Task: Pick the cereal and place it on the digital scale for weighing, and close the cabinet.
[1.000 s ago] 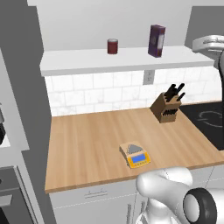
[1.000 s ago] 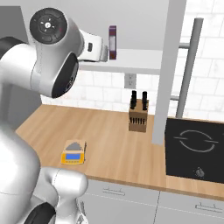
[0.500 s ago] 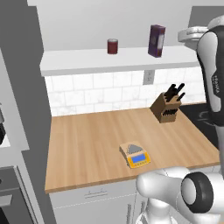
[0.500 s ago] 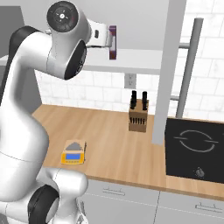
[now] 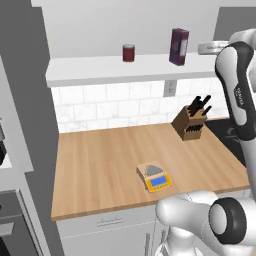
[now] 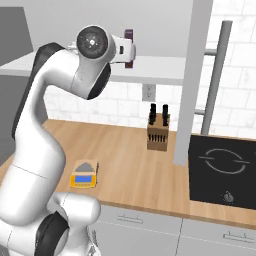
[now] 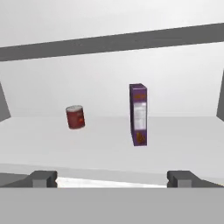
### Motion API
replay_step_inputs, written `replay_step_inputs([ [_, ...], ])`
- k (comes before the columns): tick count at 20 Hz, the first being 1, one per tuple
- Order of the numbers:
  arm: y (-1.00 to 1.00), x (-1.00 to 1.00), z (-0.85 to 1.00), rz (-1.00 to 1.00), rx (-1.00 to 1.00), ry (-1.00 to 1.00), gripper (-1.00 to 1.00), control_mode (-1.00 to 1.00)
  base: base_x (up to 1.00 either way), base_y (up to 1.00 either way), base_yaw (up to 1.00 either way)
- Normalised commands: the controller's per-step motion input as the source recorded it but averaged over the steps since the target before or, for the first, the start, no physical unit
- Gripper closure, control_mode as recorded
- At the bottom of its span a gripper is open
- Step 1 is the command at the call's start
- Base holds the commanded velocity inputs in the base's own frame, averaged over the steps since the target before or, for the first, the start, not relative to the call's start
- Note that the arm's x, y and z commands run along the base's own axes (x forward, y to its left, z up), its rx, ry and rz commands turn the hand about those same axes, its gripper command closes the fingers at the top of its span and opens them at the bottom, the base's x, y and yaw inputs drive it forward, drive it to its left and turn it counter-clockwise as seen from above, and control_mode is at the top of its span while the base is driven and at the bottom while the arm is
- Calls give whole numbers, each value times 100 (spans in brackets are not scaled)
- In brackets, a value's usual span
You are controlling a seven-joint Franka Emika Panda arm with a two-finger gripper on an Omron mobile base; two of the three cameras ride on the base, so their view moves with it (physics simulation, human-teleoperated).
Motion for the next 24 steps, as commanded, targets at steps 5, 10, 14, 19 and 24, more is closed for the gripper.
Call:
replay_step_inputs([
  [5,-9,47,-3,1,0,9,-100,-100,0,0,0],
  [10,3,39,-1,0,-3,3,-100,-100,0,0,0],
  [14,5,41,-7,0,-9,0,-100,-100,0,0,0],
  [19,-1,45,-1,-1,-4,2,-100,-100,0,0,0],
  [24,-7,21,0,0,0,-1,-100,-100,0,0,0],
])
